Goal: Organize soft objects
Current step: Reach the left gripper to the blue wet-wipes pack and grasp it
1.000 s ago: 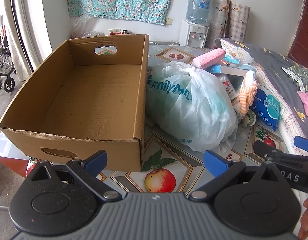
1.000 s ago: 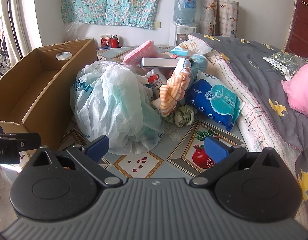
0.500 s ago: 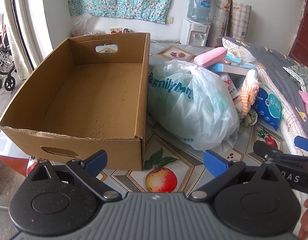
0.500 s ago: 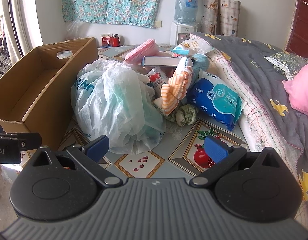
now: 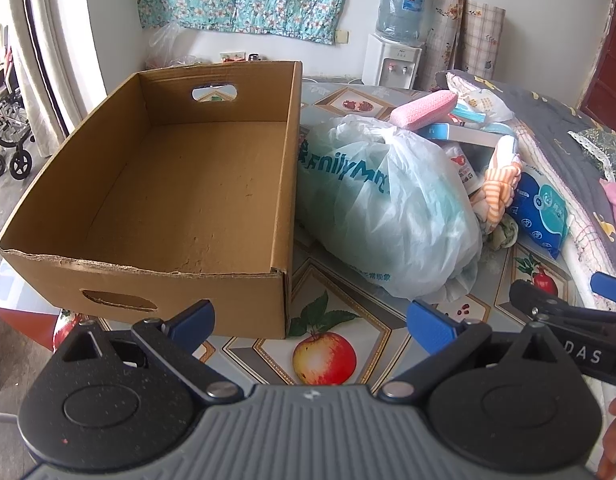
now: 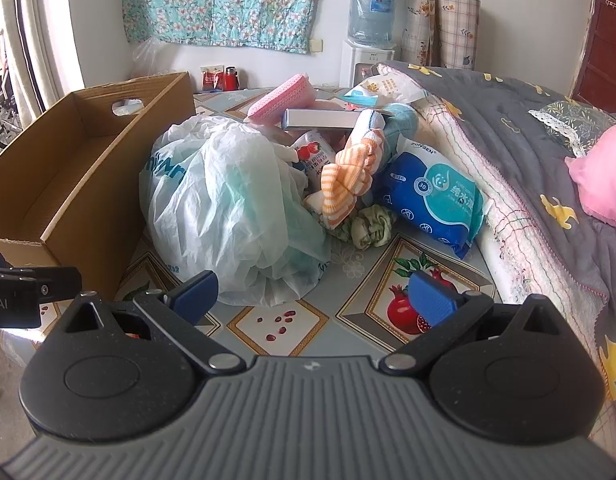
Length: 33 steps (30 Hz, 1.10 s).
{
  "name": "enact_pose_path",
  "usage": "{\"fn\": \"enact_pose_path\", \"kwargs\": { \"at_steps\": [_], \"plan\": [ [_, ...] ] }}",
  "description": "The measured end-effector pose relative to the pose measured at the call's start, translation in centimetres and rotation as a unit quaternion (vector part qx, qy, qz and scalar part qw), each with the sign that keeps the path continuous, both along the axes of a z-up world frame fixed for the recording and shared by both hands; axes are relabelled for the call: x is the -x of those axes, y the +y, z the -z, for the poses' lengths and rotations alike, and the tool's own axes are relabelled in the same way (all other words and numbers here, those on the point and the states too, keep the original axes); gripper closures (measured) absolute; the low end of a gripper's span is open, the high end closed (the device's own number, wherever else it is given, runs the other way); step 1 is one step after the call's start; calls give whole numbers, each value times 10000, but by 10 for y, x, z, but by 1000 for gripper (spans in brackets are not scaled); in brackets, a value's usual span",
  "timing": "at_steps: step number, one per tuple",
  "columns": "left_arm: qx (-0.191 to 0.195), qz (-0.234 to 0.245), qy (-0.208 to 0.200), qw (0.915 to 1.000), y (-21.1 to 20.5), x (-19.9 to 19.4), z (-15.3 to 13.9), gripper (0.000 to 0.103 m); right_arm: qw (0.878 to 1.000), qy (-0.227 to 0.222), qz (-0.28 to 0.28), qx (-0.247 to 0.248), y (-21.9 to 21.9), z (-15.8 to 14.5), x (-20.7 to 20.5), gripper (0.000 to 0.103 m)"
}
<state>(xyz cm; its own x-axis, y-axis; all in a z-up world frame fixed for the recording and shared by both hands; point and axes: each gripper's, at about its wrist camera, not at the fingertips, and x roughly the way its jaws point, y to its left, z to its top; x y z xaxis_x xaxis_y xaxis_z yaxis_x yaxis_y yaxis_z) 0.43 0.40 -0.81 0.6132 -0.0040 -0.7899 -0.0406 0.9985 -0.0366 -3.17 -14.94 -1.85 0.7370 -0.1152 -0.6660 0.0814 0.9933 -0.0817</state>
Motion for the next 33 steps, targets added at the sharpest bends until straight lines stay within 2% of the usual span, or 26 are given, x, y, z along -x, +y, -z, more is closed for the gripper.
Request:
{"fn": "enact_pose_path", "kwargs": {
  "at_steps": [10,16,19,25,30,33],
  "plan": [
    [-98,66,-135,9998,-8,3,-7,0,9999,-37,111,-107,-13,2,2,1],
    [-269,383,-357,9983,-32,3,-16,0,9983,-374,287,-350,-44,-7,12,1],
    [-306,610,-470,9966,-49,0,-21,0,9971,-587,356,-319,-63,-15,15,1],
    [35,1105,-732,9912,-82,-14,-31,0,9955,-908,47,-251,-118,-38,10,1],
    [468,1564,-906,9824,-117,-30,-24,1,9960,-773,-431,114,-160,-57,-14,1],
    [466,1846,-923,9773,-145,-38,-12,3,9956,-531,-759,161,-183,-58,-39,1]
  ]
}}
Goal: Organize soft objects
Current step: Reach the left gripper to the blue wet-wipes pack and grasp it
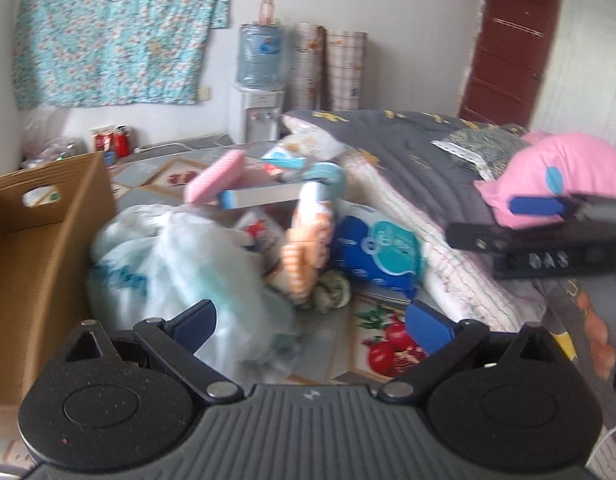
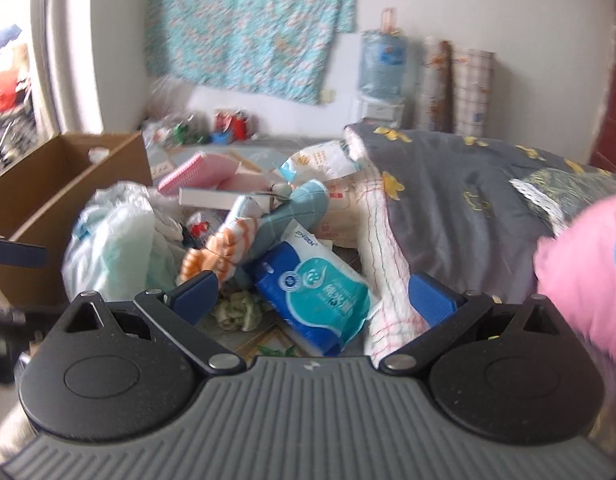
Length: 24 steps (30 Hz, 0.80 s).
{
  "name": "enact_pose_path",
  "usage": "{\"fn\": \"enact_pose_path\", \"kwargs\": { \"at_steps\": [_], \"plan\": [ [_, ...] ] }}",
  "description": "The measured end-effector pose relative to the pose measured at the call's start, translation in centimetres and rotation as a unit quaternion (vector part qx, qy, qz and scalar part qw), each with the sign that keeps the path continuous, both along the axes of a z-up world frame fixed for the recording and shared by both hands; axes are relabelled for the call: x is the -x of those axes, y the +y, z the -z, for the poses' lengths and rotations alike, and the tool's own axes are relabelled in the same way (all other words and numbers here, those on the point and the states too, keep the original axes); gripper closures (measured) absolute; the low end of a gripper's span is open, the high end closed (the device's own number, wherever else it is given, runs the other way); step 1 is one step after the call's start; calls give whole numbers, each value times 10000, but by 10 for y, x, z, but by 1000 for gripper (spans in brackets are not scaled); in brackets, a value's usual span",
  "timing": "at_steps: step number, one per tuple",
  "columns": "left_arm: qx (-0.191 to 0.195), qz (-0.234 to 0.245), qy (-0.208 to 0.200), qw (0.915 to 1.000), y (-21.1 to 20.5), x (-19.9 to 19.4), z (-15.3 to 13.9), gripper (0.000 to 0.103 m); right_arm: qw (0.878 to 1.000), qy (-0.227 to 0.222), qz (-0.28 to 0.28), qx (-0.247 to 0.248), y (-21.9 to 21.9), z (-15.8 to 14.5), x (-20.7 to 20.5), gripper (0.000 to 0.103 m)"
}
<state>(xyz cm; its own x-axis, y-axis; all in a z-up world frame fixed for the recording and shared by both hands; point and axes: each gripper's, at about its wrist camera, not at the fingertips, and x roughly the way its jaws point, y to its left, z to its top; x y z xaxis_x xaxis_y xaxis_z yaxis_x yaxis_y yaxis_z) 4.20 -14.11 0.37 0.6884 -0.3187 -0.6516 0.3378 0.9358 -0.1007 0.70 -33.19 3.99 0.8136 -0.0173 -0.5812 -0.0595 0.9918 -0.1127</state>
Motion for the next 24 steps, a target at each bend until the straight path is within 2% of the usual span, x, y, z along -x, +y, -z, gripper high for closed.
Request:
{"fn": "enact_pose_path", "kwargs": {
  "at_steps": [5,7,10,12,14,17,21,24],
  "plan": [
    [-69,275,-95,9996,-40,-11,27,7,9970,318,-625,332,-20,8,-38,1],
    [71,389,-82,9992,-51,-16,36,15,9943,478,-932,210,-27,13,-53,2],
    [314,515,38,9982,-64,-28,51,17,9879,688,-1376,208,-31,21,-73,5],
    [382,558,96,9977,-74,-37,61,28,9833,836,-1607,194,-32,29,-86,8],
    [352,640,167,9972,-84,-46,70,36,9788,1014,-1778,97,-34,39,-100,17],
    [200,712,254,9969,-98,-58,85,43,9728,1299,-1916,-10,-38,54,-124,34],
    [196,749,423,9961,-112,-76,99,43,9685,1581,-1906,-257,-47,76,-154,37],
    [304,725,568,9953,-118,-90,107,43,9638,1799,-1841,-692,-55,87,-167,36]
  ]
}}
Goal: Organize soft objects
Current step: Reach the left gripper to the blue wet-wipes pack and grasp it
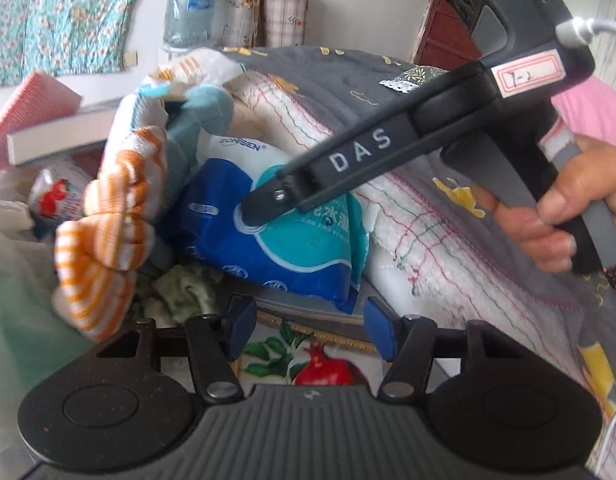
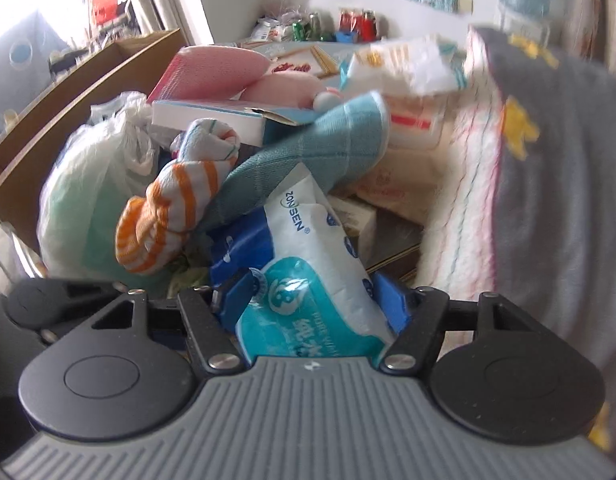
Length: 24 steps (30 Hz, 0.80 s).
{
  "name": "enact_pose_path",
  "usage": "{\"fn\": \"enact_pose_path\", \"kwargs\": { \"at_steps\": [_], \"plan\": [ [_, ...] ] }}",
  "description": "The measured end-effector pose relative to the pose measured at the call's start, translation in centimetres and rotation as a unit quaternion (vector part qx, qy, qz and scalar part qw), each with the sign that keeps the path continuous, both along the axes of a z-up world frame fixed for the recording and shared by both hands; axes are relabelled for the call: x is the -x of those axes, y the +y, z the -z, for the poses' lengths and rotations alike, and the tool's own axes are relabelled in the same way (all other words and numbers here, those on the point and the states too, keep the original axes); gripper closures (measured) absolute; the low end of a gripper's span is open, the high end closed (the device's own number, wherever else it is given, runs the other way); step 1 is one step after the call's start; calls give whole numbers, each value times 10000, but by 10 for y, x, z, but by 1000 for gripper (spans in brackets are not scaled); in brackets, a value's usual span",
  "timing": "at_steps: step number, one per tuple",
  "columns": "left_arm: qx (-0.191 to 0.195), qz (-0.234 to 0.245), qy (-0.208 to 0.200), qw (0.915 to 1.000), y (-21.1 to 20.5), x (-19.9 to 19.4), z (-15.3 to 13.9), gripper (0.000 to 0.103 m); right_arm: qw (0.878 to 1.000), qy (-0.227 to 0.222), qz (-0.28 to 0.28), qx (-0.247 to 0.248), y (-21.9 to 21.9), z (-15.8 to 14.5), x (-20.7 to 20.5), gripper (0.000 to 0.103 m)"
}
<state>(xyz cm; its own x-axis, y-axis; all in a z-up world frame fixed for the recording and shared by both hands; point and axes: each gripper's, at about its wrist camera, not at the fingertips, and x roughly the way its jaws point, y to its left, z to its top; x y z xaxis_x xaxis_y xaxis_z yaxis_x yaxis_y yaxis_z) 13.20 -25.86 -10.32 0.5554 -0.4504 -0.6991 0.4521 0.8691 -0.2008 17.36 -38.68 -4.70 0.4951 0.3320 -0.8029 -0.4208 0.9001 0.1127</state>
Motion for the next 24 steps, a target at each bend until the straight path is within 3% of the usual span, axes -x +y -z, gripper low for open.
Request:
{"fn": "enact_pose_path", "kwargs": {
  "at_steps": [10,18,24],
  "plan": [
    [259,-220,369,9987,4,-11,5,40,9906,855,943,-491,-8,7,8,43],
    [513,-135,722,9960,41,12,-12,31,9511,2159,1707,-1403,-3,35,61,43],
    [314,-2,728,9969,54,28,-12,27,9511,1895,1950,-1466,8,34,87,43]
  ]
}}
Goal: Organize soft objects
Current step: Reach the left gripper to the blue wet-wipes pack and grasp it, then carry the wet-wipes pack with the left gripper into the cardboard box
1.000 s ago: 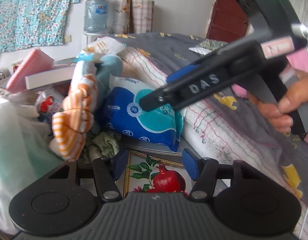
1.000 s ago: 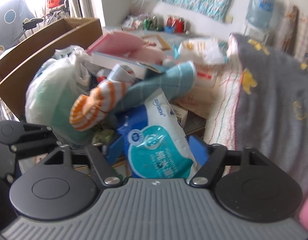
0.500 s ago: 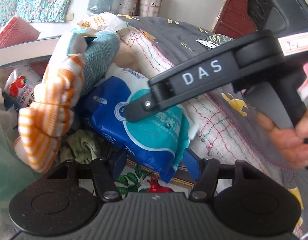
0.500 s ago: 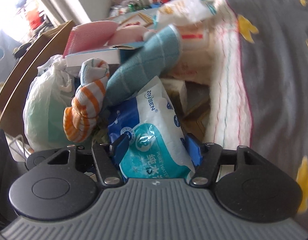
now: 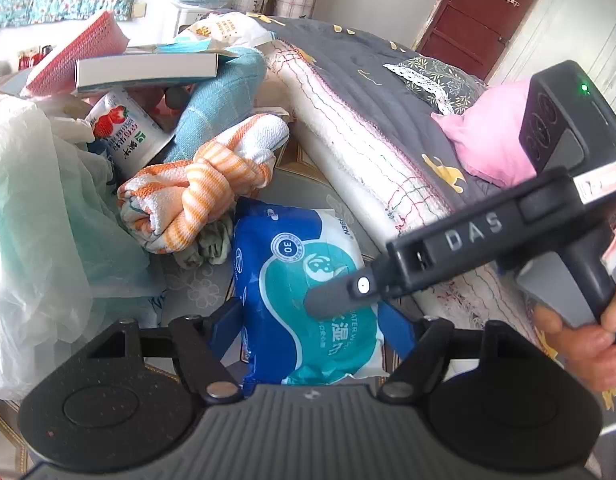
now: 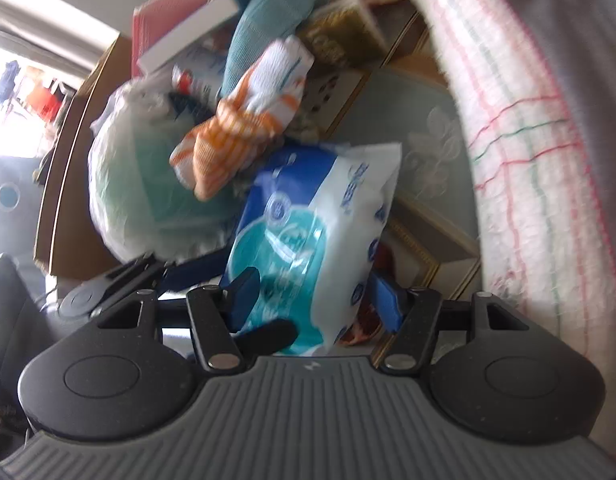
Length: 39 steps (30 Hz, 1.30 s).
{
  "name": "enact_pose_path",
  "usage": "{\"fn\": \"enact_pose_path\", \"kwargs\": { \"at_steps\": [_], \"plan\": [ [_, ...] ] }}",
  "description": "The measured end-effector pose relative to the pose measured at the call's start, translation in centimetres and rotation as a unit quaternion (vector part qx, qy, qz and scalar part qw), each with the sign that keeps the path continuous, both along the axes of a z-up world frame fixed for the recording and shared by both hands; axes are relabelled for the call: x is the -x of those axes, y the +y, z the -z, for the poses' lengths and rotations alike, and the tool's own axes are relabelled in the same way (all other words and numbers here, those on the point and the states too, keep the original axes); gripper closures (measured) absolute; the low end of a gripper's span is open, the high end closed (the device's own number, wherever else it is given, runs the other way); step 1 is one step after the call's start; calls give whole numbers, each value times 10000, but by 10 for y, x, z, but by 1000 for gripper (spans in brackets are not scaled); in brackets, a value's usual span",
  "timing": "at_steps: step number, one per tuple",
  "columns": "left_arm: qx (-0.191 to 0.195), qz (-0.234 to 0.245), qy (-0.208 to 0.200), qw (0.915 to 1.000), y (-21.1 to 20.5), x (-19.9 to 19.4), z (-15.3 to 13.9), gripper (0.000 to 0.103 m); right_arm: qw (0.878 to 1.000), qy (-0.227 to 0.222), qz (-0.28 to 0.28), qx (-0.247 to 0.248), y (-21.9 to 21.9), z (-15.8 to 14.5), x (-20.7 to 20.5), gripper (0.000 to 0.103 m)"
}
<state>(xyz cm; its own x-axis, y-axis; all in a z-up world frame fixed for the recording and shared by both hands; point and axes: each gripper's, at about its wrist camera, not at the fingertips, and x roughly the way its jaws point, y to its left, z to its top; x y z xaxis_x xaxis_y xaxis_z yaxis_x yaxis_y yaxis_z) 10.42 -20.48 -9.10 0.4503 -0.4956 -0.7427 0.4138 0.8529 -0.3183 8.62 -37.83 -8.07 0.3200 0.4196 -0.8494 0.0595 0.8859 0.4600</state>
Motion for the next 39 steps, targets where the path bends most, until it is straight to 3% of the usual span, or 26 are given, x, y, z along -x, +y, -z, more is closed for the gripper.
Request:
{"fn": "enact_pose_path", "kwargs": {
  "at_steps": [3,8,14,25,33,39],
  "plan": [
    [-35,56,-56,10000,-3,-3,0,21,9996,-19,294,-51,-8,0,-3,41],
    [-285,160,-27,9995,-12,-9,8,20,9988,70,394,-273,-9,12,-8,41],
    [-400,147,-94,9990,-17,-4,5,25,9980,10,568,-266,-1,10,0,50],
    [-332,206,-561,9977,-4,30,-35,26,9965,-446,681,-171,16,-36,37,52],
    [-525,-349,-1243,9902,44,53,-91,26,9937,-1097,46,-232,77,-91,30,52],
    [-939,-1257,-1705,9728,116,47,-135,26,9821,-1557,-886,-589,164,-128,-23,52]
  ]
}}
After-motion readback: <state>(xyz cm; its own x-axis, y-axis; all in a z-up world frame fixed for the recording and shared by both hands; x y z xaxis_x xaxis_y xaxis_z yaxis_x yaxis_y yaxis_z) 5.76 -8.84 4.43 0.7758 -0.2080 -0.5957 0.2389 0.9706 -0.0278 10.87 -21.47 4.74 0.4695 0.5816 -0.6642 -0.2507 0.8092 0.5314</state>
